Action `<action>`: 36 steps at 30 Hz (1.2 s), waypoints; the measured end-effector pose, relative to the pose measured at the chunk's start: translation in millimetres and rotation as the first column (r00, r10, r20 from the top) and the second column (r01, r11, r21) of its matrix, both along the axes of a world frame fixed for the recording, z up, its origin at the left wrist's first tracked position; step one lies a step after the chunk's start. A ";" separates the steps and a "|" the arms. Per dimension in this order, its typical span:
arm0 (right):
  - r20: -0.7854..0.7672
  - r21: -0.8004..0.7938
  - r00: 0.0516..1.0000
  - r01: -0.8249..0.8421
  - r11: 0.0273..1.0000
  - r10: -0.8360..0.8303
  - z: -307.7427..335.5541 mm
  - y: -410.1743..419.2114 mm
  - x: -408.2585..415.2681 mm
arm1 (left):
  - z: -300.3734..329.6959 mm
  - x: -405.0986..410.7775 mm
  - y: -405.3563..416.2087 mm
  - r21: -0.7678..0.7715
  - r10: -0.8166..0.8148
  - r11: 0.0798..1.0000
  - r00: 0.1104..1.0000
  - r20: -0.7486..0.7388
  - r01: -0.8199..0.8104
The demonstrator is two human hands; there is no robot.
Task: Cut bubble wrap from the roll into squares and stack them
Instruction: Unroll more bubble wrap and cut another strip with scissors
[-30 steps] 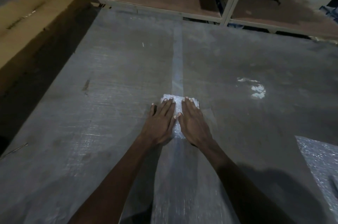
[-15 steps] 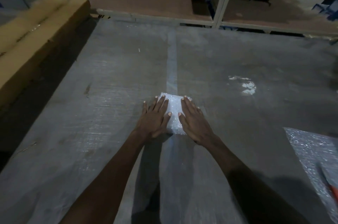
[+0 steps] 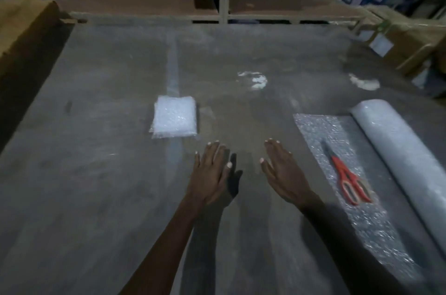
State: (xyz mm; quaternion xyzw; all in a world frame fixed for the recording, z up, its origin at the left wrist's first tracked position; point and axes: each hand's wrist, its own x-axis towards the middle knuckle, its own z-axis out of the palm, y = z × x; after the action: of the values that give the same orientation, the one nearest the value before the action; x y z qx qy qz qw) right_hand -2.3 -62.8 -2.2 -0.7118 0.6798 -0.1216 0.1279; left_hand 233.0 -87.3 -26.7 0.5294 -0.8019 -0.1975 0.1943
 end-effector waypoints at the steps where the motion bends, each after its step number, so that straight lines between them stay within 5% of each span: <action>1: -0.010 -0.003 1.000 0.022 1.000 -0.022 -0.4 12.0 -16.0 | -0.6 -22.2 11.1 0.008 -0.014 1.000 1.000 -0.014 0.014; 6: -0.059 -0.116 0.997 0.051 0.992 -0.059 -1.1 48.3 -105.9 | -8.5 -129.1 45.8 0.030 -0.050 0.998 0.997 -0.051 0.052; 19: -0.319 -0.222 0.938 0.064 0.973 -0.135 22.6 69.0 -294.9 | -7.4 -363.5 41.8 0.130 -0.034 0.991 0.982 0.183 0.010; 26: -0.422 0.087 0.882 0.270 0.959 -0.210 26.9 62.7 -343.9 | -21.3 -382.6 33.8 0.137 0.014 0.989 0.970 0.242 -0.048; 36: -0.414 0.068 0.879 0.289 0.955 -0.236 39.2 60.7 -324.5 | -21.1 -350.9 24.8 0.113 -0.038 0.994 0.955 0.295 0.004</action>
State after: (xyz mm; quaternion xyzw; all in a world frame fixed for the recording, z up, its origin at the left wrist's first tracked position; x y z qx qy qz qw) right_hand -326.8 -2.2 37.1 -0.6128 0.7882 0.0545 0.0135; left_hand -118.0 -62.5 -47.8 0.5544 -0.8152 -0.1625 0.0401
